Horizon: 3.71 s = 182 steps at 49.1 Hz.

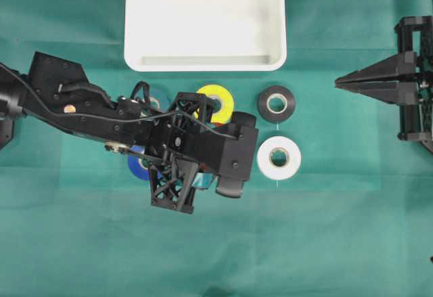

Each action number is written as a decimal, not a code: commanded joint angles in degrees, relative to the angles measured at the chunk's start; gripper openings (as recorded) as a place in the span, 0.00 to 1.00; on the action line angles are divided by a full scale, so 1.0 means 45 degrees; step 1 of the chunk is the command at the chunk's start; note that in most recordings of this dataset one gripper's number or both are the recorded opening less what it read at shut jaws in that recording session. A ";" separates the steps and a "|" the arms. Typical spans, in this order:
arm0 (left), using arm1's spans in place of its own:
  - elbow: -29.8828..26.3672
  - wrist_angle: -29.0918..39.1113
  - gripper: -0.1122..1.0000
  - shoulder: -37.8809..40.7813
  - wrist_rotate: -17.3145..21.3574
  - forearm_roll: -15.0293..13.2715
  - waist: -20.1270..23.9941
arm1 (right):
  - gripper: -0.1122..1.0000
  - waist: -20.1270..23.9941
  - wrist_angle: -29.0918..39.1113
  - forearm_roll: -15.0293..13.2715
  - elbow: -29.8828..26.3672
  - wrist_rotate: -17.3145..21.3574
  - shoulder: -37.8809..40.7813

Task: Place the tape from the fixed location into the white case.
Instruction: 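Close the left gripper on the red-orange roll's rim and lift it, then carry the red-orange roll with the left gripper toward the white tray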

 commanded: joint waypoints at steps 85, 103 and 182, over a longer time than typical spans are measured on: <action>-0.2168 0.1699 0.34 -0.1699 0.0020 0.0078 -0.0254 | 0.10 -0.0020 -0.0039 -0.0020 -0.0195 0.0020 0.0078; -0.2148 0.1680 0.34 -0.1699 0.0020 0.0078 -0.0234 | 0.10 -0.0020 -0.0059 -0.0020 -0.0195 0.0000 0.0098; -0.1836 0.1719 0.34 -0.1895 0.0918 0.0078 0.4570 | 0.10 0.0000 -0.0039 -0.0020 -0.0156 0.0000 0.0254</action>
